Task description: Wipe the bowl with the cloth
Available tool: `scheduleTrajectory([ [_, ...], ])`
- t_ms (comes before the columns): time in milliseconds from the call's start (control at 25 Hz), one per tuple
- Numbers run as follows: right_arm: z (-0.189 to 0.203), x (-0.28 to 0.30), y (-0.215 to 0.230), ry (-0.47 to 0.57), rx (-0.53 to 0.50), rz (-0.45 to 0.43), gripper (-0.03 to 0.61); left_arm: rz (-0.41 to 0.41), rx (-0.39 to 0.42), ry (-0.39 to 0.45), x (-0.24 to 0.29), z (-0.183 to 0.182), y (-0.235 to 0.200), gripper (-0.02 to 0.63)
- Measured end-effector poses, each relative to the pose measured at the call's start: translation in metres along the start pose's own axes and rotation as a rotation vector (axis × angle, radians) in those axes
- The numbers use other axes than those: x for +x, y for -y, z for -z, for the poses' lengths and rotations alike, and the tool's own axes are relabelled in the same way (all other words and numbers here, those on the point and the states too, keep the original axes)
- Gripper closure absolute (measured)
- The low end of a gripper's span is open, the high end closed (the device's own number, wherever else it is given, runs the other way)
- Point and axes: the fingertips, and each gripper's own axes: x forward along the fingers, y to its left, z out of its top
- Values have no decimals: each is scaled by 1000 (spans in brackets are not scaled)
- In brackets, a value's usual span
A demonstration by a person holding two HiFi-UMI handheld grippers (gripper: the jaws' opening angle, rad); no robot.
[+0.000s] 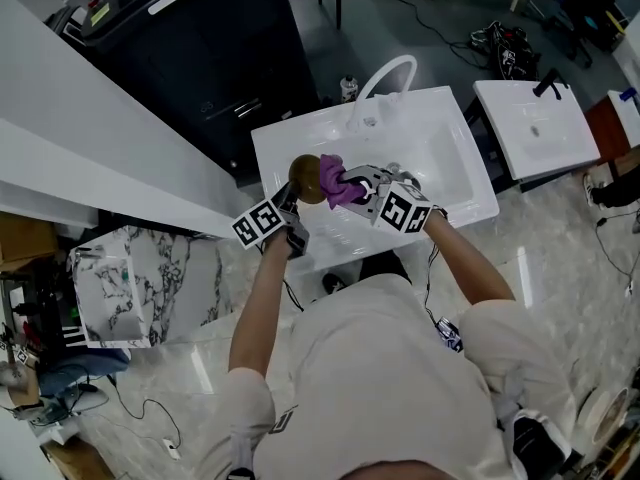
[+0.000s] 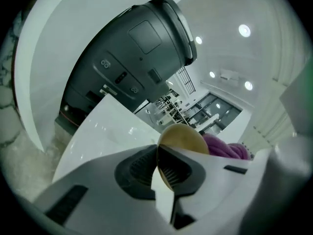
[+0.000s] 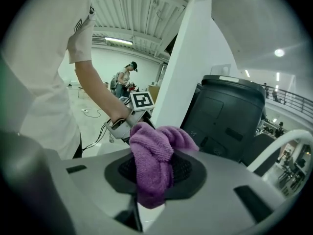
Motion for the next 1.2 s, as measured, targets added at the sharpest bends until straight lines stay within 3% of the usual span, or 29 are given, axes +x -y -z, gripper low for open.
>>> scheduleTrajectory([
  [120,11,16,-6,-82,-6,1,489,-79,140,33,1,-2,6,595],
  [280,34,35,-8,-242,-55,4,489,-183,396,67,-1,-8,22,594],
  [440,41,57,-17,-330,-165,-14,489,-183,640,42,2,-4,55,591],
  [520,46,64,-16,-368,-236,-7,489,-185,717,21,3,-1,64,592],
  [800,63,65,6,-494,-521,150,488,-222,862,-56,3,15,63,594],
  [920,64,60,17,-559,-620,233,488,-225,879,-74,5,17,61,592],
  [1040,70,53,25,-601,-606,275,489,-228,874,-72,8,14,62,592],
  [1200,76,47,26,-626,-500,280,488,-234,882,-28,8,1,62,594],
])
